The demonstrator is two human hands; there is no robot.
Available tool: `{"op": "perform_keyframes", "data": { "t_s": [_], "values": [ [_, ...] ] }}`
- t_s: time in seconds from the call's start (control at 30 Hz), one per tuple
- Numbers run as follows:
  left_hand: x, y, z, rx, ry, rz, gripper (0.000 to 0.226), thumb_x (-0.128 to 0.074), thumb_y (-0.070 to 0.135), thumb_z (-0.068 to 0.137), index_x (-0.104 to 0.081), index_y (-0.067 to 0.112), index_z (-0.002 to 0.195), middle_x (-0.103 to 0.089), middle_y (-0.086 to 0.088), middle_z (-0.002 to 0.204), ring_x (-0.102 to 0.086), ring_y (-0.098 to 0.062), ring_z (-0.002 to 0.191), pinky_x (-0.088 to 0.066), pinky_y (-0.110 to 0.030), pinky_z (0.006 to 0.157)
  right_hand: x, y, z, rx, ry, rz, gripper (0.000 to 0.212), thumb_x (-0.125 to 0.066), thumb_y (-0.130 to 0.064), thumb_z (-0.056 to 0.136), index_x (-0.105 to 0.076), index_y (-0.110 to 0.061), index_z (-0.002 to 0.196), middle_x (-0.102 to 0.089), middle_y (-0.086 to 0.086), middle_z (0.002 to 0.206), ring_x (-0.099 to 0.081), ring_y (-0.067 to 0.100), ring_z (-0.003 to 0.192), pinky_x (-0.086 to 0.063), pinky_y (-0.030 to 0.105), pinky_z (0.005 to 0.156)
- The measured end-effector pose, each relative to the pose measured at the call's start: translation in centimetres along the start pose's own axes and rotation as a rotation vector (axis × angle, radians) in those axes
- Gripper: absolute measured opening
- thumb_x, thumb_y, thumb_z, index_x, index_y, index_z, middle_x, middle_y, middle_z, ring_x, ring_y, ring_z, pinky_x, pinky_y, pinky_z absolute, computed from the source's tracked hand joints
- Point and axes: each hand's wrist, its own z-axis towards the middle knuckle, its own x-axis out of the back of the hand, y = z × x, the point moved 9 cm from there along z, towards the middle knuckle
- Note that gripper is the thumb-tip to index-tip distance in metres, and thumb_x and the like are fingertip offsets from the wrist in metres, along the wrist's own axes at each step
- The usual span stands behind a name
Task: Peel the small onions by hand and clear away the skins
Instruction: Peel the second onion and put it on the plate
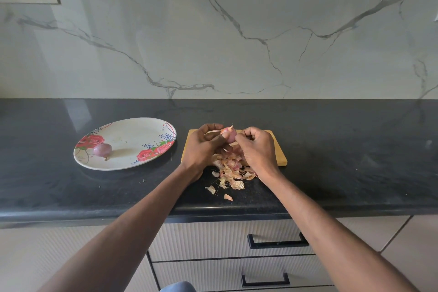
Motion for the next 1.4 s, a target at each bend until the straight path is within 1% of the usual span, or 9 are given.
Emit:
{"op": "perform_keyframes", "data": {
  "t_s": [0.23, 0.47, 0.63, 0.73, 0.8, 0.9, 1.07, 1.27, 1.4],
  "values": [
    [0.3, -0.5, 0.6, 0.047, -0.002, -0.076, 0.021, -0.059, 0.010, 0.100, -0.061, -0.002, 0.116, -0.072, -0.018, 0.084, -0.068, -0.024, 0.064, -0.058, -0.030, 0.056, 0.2, -0.6, -0.2, 0.007, -0.012, 0.056, 0.021, -0.068, -0.012, 0.092, -0.064, -0.006, 0.072, -0.058, -0.007, 0.057, -0.054, -0.004, 0.047, -0.041, 0.015, 0.047],
    [-0.1, -0.2, 0.5, 0.136, -0.042, -0.261, 0.017, -0.041, 0.006, 0.106, -0.057, 0.000, 0.111, -0.071, -0.018, 0.078, -0.068, -0.021, 0.058, -0.056, -0.025, 0.051, 0.3, -0.1, 0.0, 0.002, 0.003, 0.080, 0.020, -0.067, -0.013, 0.089, -0.064, -0.003, 0.072, -0.059, 0.000, 0.060, -0.052, 0.014, 0.058, -0.043, 0.031, 0.054],
    [-0.2, -0.3, 0.2, 0.165, -0.078, -0.276, 0.022, -0.040, 0.007, 0.105, -0.057, -0.001, 0.117, -0.071, -0.017, 0.082, -0.066, -0.022, 0.062, -0.055, -0.024, 0.055, 0.7, 0.3, 0.2, 0.003, 0.040, 0.097, 0.022, -0.065, -0.013, 0.091, -0.061, -0.004, 0.071, -0.056, 0.000, 0.059, -0.050, 0.016, 0.058, -0.041, 0.030, 0.055],
    [-0.2, -0.1, 0.2, 0.159, -0.066, -0.278, 0.020, -0.044, 0.007, 0.104, -0.060, 0.002, 0.114, -0.071, -0.014, 0.079, -0.063, -0.019, 0.060, -0.054, -0.023, 0.055, 0.7, -0.2, 0.2, 0.067, 0.039, 0.027, 0.021, -0.071, -0.012, 0.088, -0.060, -0.012, 0.069, -0.058, -0.004, 0.061, -0.052, 0.011, 0.058, -0.044, 0.026, 0.057],
    [0.0, -0.1, 0.2, 0.158, -0.048, -0.266, 0.018, -0.047, 0.008, 0.103, -0.062, 0.003, 0.111, -0.069, -0.014, 0.079, -0.062, -0.018, 0.059, -0.053, -0.022, 0.053, 0.4, -0.7, 0.1, 0.133, 0.001, -0.015, 0.014, -0.075, -0.006, 0.085, -0.064, -0.016, 0.086, -0.062, -0.008, 0.076, -0.056, 0.004, 0.068, -0.050, 0.021, 0.063],
    [0.1, -0.4, 0.3, 0.167, -0.028, -0.229, 0.018, -0.048, 0.012, 0.103, -0.063, 0.003, 0.106, -0.067, -0.013, 0.076, -0.060, -0.017, 0.056, -0.051, -0.022, 0.049, -0.1, -1.8, -0.4, 0.284, -0.032, -0.056, 0.028, -0.078, -0.004, 0.083, -0.070, -0.017, 0.106, -0.066, -0.008, 0.091, -0.062, 0.004, 0.083, -0.054, 0.019, 0.074],
    [0.1, -0.8, 0.3, 0.187, -0.011, -0.195, 0.025, -0.054, 0.021, 0.102, -0.067, 0.001, 0.096, -0.067, -0.013, 0.075, -0.061, -0.018, 0.054, -0.054, -0.024, 0.049, -0.6, -3.1, -1.2, 0.488, -0.029, -0.150, 0.025, -0.083, -0.008, 0.079, -0.073, -0.012, 0.101, -0.067, 0.001, 0.100, -0.060, 0.007, 0.089, -0.049, 0.012, 0.078],
    [0.2, -1.2, 0.7, 0.197, -0.009, -0.192, 0.029, -0.059, 0.024, 0.100, -0.067, -0.004, 0.102, -0.063, -0.023, 0.091, -0.063, -0.022, 0.063, -0.056, -0.027, 0.058, -1.3, -2.8, -1.2, 0.509, -0.088, -0.161, 0.023, -0.079, -0.007, 0.083, -0.072, -0.011, 0.105, -0.065, -0.002, 0.102, -0.063, 0.012, 0.092, -0.051, 0.016, 0.080],
    [0.2, -1.2, 0.6, 0.207, -0.017, -0.194, 0.028, -0.057, 0.022, 0.101, -0.066, -0.004, 0.100, -0.064, -0.021, 0.084, -0.063, -0.020, 0.058, -0.055, -0.025, 0.052, -1.1, -2.8, -1.3, 0.521, -0.064, -0.144, 0.016, -0.079, -0.004, 0.083, -0.073, -0.008, 0.098, -0.065, -0.001, 0.099, -0.064, 0.011, 0.093, -0.053, 0.019, 0.080]
  ]
}}
